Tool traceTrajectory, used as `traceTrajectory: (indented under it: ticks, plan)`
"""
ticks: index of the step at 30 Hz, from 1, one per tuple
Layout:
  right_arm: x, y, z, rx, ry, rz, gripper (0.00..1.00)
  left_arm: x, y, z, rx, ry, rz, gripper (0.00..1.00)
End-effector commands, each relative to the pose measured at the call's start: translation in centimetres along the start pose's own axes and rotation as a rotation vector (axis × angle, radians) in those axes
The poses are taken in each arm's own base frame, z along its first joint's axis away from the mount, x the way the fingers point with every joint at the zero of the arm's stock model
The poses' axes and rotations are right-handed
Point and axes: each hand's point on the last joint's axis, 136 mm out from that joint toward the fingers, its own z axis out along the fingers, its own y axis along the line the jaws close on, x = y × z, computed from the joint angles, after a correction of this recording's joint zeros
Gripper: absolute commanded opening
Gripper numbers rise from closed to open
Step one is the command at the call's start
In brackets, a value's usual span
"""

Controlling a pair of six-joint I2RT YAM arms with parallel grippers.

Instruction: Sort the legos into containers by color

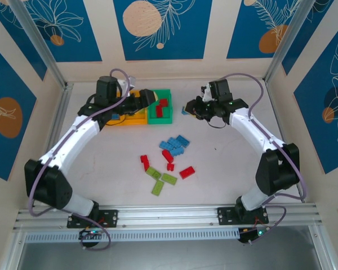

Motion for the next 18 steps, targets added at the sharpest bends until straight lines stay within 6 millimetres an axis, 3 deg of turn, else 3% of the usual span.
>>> traceTrajectory:
  ticks: [1,6,10,18]
  plan:
    - [0.9,4.9,-0.7,-0.23,0.078,0.047,0.18,-1.1,-3.3,1.6,0.232,0.05,-0.314,0.94]
    - [1.1,8.9,-2.1,-0.391,0.065,-0.03,0.18,-1.5,-3.4,2.9,0.223,0.061,-0.464,0.96]
    - [0.5,11.3,-3.1,-0.492,0.058,-0.026,0.18,-1.4,-4.6,4.2,0.281,0.086,-0.518,0.9]
    - [0.3,13.2,-3.5,-0.539,0.085,0.003,0.18,-1.7,-6.6,5.3,0.337,0.126,-0.469,0.58]
